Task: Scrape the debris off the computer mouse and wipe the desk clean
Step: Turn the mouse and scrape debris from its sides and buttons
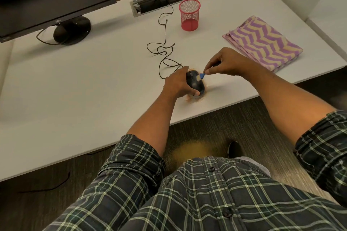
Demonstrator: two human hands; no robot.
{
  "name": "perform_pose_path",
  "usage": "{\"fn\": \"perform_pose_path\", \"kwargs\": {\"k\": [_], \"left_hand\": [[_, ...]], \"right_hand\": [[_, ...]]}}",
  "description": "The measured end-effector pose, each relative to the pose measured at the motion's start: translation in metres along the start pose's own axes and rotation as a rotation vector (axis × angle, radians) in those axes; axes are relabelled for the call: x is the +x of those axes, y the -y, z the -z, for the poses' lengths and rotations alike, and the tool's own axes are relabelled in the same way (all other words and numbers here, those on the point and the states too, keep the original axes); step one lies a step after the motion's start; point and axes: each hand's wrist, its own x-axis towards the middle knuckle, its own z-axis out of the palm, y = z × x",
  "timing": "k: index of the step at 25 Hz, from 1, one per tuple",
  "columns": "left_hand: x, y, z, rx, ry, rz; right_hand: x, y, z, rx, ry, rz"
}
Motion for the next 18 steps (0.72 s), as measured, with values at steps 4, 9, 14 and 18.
{"fn": "perform_pose_path", "kwargs": {"k": [4,9,14,18], "left_hand": [[-0.002,0.000,0.000,0.013,-0.011,-0.013],[-0.004,-0.002,0.002,0.049,-0.003,-0.013],[-0.001,0.001,0.011,0.058,0.049,0.001],[0.001,0.002,0.014,0.033,-0.011,-0.017]], "right_hand": [[-0.004,0.003,-0.006,-0.251,0.199,-0.062],[-0.009,0.009,-0.001,-0.136,0.094,-0.023],[-0.008,0.012,-0.010,-0.151,0.038,0.058],[-0.012,0.010,-0.019,-0.164,0.079,0.040]]}}
